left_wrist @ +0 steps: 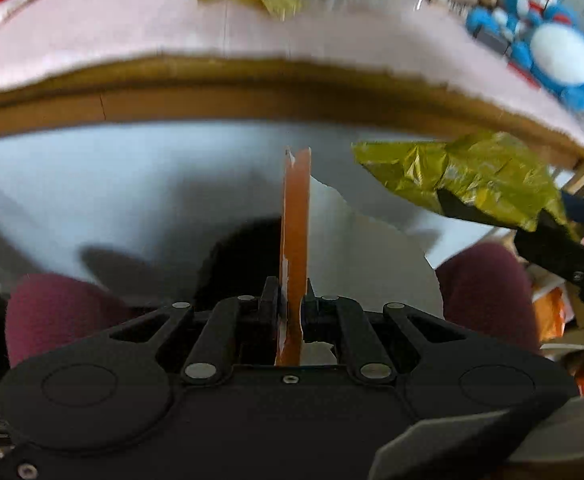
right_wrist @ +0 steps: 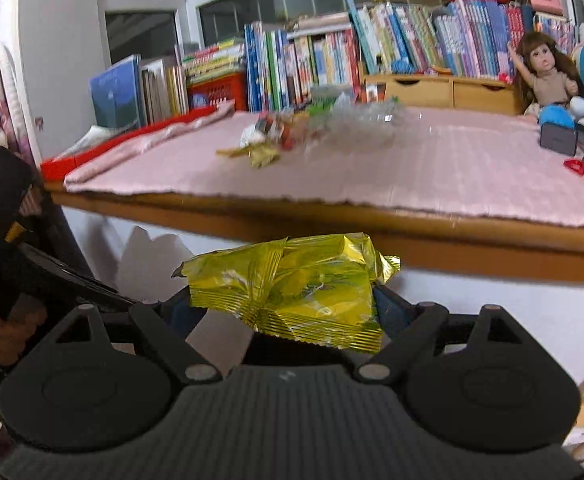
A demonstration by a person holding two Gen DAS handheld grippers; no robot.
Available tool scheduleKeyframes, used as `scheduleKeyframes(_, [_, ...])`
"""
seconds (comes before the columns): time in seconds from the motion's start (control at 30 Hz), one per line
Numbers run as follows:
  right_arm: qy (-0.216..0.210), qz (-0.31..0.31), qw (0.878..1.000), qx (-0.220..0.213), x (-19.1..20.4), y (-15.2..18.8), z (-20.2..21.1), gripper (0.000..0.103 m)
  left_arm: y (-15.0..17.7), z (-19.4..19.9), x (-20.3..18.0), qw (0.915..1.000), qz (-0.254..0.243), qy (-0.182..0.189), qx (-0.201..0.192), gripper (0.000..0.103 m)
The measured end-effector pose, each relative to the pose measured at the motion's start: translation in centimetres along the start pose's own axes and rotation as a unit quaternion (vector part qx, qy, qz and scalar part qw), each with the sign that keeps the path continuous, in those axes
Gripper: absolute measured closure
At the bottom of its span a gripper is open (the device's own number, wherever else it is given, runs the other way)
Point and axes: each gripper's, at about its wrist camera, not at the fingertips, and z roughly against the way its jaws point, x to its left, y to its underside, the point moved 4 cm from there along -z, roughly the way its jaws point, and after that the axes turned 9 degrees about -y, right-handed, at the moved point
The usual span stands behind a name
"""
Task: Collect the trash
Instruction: 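Lower the box into the bin with the left tool while the right drops the foil bag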
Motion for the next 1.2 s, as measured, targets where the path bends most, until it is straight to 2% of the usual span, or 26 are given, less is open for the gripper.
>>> scheduleKeyframes(0.2, [-0.005, -0.01, 0.999, 0.043, -0.2, 1.5, -1.4, 0.015, 1.3, -3.1, -0.4, 0.999, -0.008, -0.009, 0.043, 0.094])
scheduleKeyframes(0.43, [-0.016, -0.014, 0.996, 0.081, -0.6, 2.7, -3.1, 0.014, 1.8, -4.7, -0.4, 0.9973, -0.016, -0.01, 0.071, 0.091])
scheduleKeyframes(0.9, [-0.027, 0.001, 0.991, 0.128, -0.8, 3.5, -6.1, 0.013, 1.2, -6.2, -0.7, 0.9957, -0.016, -0.023, 0.088, 0.088])
scheduleKeyframes(0.97, [-0.026, 0.002, 0.991, 0.13, -0.8, 3.5, -6.2, 0.013, 1.1, -6.2, -0.8, 0.9955, -0.016, -0.027, 0.089, 0.083])
scheduleKeyframes(1.03, [-0.026, 0.002, 0.991, 0.132, -0.9, 3.5, -6.3, 0.013, 1.0, -6.3, -0.9, 0.9956, -0.014, -0.028, 0.088, 0.066])
scheduleKeyframes(1.1, [-0.024, 0.003, 0.991, 0.133, -0.9, 3.4, -6.4, 0.013, 0.8, -6.3, -0.9, 0.9961, -0.014, -0.028, 0.083, 0.056])
scheduleKeyframes(1.2, [-0.021, 0.002, 0.99, 0.137, -1.0, 3.5, -6.4, 0.013, 0.7, -6.4, -0.8, 0.9961, -0.014, -0.028, 0.082, 0.051])
